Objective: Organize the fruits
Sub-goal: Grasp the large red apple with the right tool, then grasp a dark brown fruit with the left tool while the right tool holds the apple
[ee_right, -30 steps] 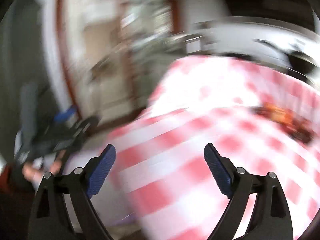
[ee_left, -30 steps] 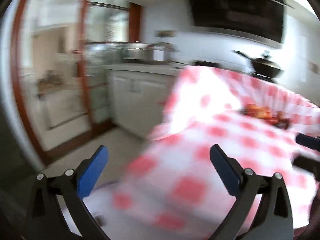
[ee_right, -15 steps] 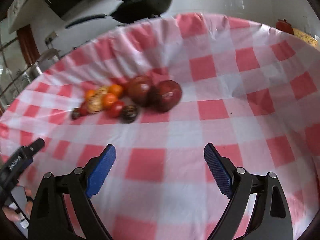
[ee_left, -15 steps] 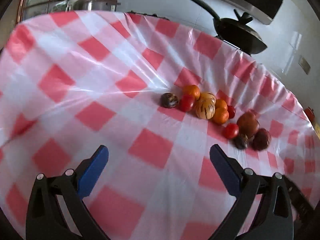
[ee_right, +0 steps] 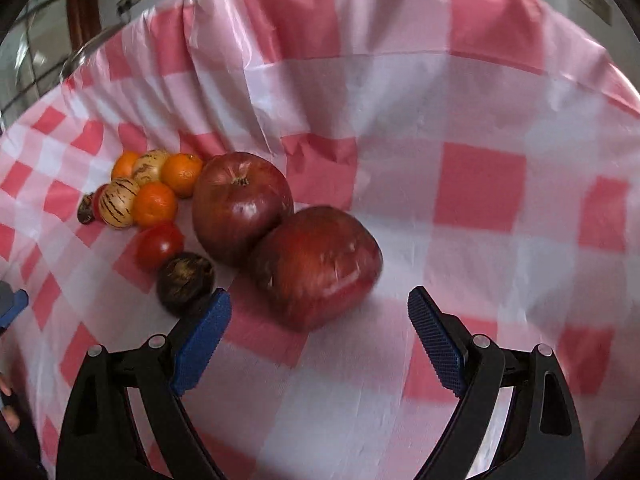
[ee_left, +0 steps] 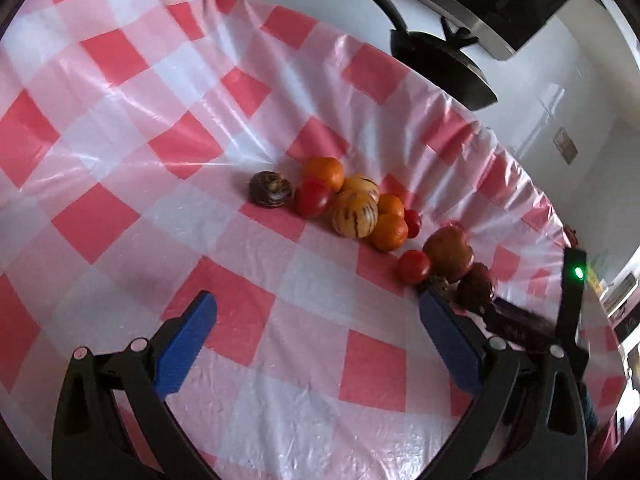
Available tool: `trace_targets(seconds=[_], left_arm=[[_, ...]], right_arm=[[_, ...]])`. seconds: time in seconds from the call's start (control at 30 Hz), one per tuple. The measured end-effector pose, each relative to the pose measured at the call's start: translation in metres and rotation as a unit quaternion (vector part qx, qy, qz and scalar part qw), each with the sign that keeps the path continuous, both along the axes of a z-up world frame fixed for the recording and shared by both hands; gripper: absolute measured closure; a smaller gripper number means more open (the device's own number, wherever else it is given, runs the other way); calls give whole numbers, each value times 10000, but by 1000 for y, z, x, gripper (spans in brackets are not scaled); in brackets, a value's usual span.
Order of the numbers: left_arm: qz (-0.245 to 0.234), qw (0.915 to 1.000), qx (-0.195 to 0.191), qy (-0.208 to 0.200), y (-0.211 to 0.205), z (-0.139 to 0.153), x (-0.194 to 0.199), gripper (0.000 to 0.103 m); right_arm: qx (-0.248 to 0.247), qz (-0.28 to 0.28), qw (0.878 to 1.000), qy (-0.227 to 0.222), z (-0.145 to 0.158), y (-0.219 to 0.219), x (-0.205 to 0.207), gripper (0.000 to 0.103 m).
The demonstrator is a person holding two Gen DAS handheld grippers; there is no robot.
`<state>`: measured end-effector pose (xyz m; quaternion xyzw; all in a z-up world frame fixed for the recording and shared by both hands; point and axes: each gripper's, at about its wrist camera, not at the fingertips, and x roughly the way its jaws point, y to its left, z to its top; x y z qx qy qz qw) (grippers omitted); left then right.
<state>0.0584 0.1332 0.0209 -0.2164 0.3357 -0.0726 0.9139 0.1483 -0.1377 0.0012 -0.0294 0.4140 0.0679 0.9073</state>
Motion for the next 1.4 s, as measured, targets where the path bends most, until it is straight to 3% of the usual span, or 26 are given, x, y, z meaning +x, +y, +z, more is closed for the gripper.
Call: trace_targets(seconds=[0.1,0.17,0.27,0.37,0.57,0.83,0.97,1.03,1.13,1.23,1.4], left_arm=[[-141,9999,50,30,-6,0,2,2],[-145,9999,33,31,-5,0,2,2],[-217,9997,21,49,-8,-1,3,2],[-285,9996,2,54,-9,-1,4,2],[-386,9992,11,88,-13,0,3,2],[-523,9975,458,147,-32,4,-1,2],[-984,9893,1043,268,-77,6,0,3],[-1221,9813,1468,247,-109,5,5,14],[-1419,9738,1747,329,-141,2,21,27],[-1535,9669,2000,392,-166,-1,38,31],[-1519,9533,2535,630,-198,-9,72,41]], right_arm=[[-77,161,9998,94,-3,1,14,19],[-120,279,9994,187,-6,2,22,31],[-191,299,9991,213,-7,4,23,40],[-173,124,9997,140,-6,1,13,41],[710,-758,9940,-348,7,-19,-38,42],[1692,-1717,9685,-632,12,-52,-61,42],[1907,-1992,9594,-590,7,-69,-64,42],[1958,-2129,9551,-643,7,-74,-66,42],[2118,-2387,9443,-799,7,-85,-70,42],[2231,-2539,9373,-856,6,-91,-71,42],[2109,-2373,9439,-910,9,-87,-71,42]])
